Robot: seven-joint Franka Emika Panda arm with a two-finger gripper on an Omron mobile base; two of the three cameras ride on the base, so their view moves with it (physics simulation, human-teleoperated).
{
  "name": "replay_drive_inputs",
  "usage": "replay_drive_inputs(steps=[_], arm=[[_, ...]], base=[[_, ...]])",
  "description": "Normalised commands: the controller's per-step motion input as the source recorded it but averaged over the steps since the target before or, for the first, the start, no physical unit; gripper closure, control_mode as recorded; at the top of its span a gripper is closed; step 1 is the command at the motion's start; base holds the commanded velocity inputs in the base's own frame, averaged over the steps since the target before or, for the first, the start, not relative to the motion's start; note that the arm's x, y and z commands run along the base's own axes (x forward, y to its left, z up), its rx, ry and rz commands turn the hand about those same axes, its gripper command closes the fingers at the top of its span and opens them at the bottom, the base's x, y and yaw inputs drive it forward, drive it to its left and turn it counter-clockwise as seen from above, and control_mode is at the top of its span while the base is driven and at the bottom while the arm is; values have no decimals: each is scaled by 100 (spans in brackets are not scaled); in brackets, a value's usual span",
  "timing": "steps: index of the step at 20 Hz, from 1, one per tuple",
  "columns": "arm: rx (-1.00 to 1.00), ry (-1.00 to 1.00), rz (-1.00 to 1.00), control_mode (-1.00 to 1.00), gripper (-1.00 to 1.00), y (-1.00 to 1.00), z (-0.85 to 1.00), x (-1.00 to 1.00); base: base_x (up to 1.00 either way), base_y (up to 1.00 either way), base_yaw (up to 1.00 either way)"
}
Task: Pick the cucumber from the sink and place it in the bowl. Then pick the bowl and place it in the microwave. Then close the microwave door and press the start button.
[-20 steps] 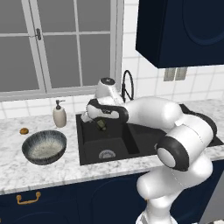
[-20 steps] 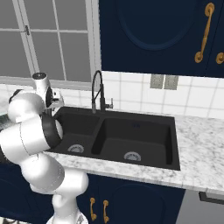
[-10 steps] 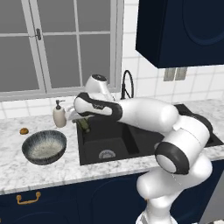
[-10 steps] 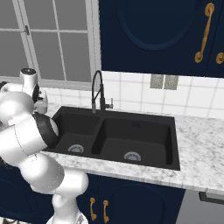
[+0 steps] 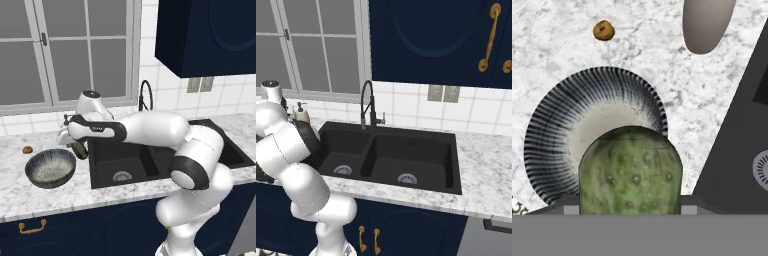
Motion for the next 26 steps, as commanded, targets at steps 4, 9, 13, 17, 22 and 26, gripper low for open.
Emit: replay_drive_inputs(steps=[4, 9, 13, 17, 22, 26], arm=[[-11, 2, 0, -100, 100, 72, 0, 0], [-5, 2, 0, -100, 100, 42, -29, 2], [0, 0, 0, -100, 100, 19, -41, 12], [0, 0, 0, -100, 100, 42, -19, 15], [0, 0, 0, -100, 100, 13, -51, 12], [0, 0, 0, -100, 100, 1, -43, 23]], base=[[0, 0, 0], [0, 0, 0], [0, 0, 0], [0, 0, 0], [0, 0, 0], [0, 0, 0]])
